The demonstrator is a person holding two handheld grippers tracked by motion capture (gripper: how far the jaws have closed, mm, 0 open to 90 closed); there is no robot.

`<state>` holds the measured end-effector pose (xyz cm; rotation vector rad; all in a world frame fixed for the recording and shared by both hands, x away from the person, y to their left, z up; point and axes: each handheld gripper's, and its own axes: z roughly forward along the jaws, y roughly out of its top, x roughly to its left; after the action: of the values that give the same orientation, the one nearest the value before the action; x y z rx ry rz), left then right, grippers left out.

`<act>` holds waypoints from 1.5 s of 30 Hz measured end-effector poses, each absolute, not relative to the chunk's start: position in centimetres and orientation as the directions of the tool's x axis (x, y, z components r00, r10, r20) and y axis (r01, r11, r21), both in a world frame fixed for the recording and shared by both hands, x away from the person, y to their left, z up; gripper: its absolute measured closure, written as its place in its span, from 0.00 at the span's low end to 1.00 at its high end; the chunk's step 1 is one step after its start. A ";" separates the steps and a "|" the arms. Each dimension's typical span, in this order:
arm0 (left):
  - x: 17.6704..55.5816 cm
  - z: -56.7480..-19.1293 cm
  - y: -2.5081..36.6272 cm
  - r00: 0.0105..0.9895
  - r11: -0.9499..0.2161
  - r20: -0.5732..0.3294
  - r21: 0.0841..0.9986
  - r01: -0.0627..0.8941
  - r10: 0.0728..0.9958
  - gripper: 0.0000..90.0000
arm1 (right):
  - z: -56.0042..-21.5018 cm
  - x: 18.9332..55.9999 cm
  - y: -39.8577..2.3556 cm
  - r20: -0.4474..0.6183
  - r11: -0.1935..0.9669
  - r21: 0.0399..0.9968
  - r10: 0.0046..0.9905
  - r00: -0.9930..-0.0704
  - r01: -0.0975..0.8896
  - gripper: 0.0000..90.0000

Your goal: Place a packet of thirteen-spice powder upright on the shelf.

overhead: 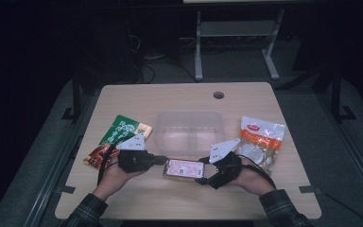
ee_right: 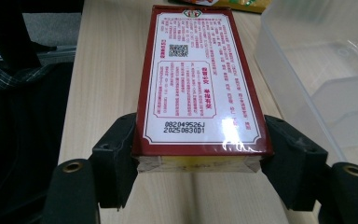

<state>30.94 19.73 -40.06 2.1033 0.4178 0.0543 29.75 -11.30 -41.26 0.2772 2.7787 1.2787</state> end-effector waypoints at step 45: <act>30.1 -42.6 16.8 0.948 -0.532 -0.214 0.788 0.310 0.236 0.99 | -38.2 29.5 -10.2 0.073 0.435 0.887 0.207 -0.976 0.158 0.35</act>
<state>30.11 16.84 -42.60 2.1539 0.3851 -0.0995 29.54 -10.24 -38.21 0.3338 2.6213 1.6119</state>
